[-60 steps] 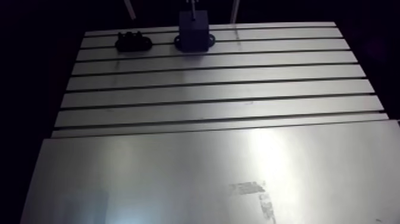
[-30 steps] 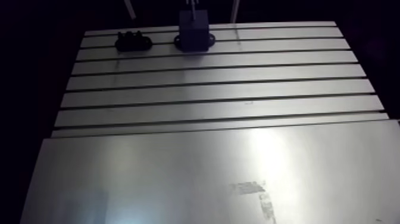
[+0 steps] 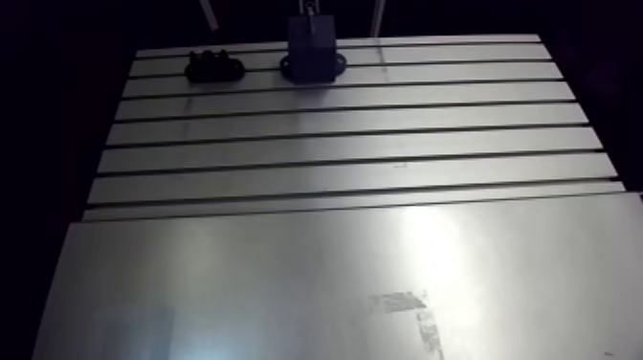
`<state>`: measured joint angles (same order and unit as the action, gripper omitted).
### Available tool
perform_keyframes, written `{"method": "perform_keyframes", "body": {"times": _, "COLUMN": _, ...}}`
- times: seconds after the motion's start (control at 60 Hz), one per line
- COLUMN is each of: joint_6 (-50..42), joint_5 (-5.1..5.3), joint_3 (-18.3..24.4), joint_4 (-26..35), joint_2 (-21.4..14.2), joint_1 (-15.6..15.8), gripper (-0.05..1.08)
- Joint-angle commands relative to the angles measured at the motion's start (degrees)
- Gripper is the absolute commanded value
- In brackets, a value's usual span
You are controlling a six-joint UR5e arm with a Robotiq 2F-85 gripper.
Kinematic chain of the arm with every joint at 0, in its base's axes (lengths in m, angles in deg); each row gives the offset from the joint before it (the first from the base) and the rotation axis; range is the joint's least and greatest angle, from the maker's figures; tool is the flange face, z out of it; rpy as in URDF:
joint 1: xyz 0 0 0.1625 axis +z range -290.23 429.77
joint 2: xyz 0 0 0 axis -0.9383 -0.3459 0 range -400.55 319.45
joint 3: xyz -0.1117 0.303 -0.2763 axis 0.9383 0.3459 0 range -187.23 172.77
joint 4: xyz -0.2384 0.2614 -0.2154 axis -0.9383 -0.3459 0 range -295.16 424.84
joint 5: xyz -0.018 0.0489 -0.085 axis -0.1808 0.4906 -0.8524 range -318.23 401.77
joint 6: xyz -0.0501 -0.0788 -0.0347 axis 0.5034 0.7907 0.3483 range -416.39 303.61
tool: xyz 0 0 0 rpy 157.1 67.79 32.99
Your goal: Pick up the M10 bolt and insert it into the hole until fully seated.
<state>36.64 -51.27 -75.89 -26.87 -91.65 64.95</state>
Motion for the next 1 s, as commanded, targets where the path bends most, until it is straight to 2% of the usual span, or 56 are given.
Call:
{"method": "perform_keyframes", "body": {"times": 0.017, "joint_6": -0.36, "joint_5": -0.14, "joint_3": -0.22, "joint_4": -0.42, "joint_2": 0.0, "joint_1": 0.22, "gripper": 0.16}}
{"method": "perform_keyframes", "body": {"times": 0.033, "joint_6": -0.35, "joint_5": -0.09, "joint_3": -0.27, "joint_4": -0.66, "joint_2": 0.0, "joint_1": 0.24, "gripper": 0.03}}
{"method": "perform_keyframes", "body": {"times": 0.05, "joint_6": -0.5, "joint_5": -0.01, "joint_3": -0.36, "joint_4": -0.92, "joint_2": -0.07, "joint_1": 0.32, "gripper": 0.01}}
{"method": "perform_keyframes", "body": {"times": 0.167, "joint_6": -0.11, "joint_5": -0.16, "joint_3": -0.3, "joint_4": -2.15, "joint_2": -0.08, "joint_1": 0.24, "gripper": 0.0}}
{"method": "perform_keyframes", "body": {"times": 0.567, "joint_6": 0.28, "joint_5": 0.52, "joint_3": -0.07, "joint_4": -1.19, "joint_2": -1.5, "joint_1": 0.05, "gripper": 0.0}}
{"method": "perform_keyframes", "body": {"times": 0.6, "joint_6": 0.19, "joint_5": 0.6, "joint_3": -0.48, "joint_4": -0.78, "joint_2": -2.31, "joint_1": 0.21, "gripper": 0.0}}
{"method": "perform_keyframes", "body": {"times": 0.633, "joint_6": 0.34, "joint_5": 0.94, "joint_3": -1.96, "joint_4": 0.03, "joint_2": -4.94, "joint_1": 0.56, "gripper": 0.0}}
{"method": "perform_keyframes", "body": {"times": 0.667, "joint_6": 0.34, "joint_5": 0.94, "joint_3": -1.96, "joint_4": 0.03, "joint_2": -4.94, "joint_1": 0.56, "gripper": 0.0}}
{"method": "perform_keyframes", "body": {"times": 0.683, "joint_6": 0.35, "joint_5": 1.11, "joint_3": -3.3, "joint_4": 0.15, "joint_2": -6.64, "joint_1": 0.59, "gripper": 0.0}}
{"method": "perform_keyframes", "body": {"times": 0.733, "joint_6": 0.43, "joint_5": 1.14, "joint_3": -4.62, "joint_4": 0.17, "joint_2": -8.39, "joint_1": 0.74, "gripper": 0.01}}
{"method": "perform_keyframes", "body": {"times": 0.783, "joint_6": 0.51, "joint_5": 1.15, "joint_3": -6.94, "joint_4": 0.26, "joint_2": -12.08, "joint_1": 1.09, "gripper": 0.01}}
{"method": "perform_keyframes", "body": {"times": 0.8, "joint_6": 0.51, "joint_5": 1.15, "joint_3": -6.94, "joint_4": 0.26, "joint_2": -12.08, "joint_1": 1.09, "gripper": 0.01}}
{"method": "perform_keyframes", "body": {"times": 0.833, "joint_6": 0.6, "joint_5": 1.15, "joint_3": -8.89, "joint_4": 0.26, "joint_2": -15.44, "joint_1": 1.27, "gripper": 0.01}}
{"method": "perform_keyframes", "body": {"times": 1.0, "joint_6": 0.79, "joint_5": 1.06, "joint_3": -12.0, "joint_4": 1.73, "joint_2": -22.3, "joint_1": 1.65, "gripper": 0.01}}
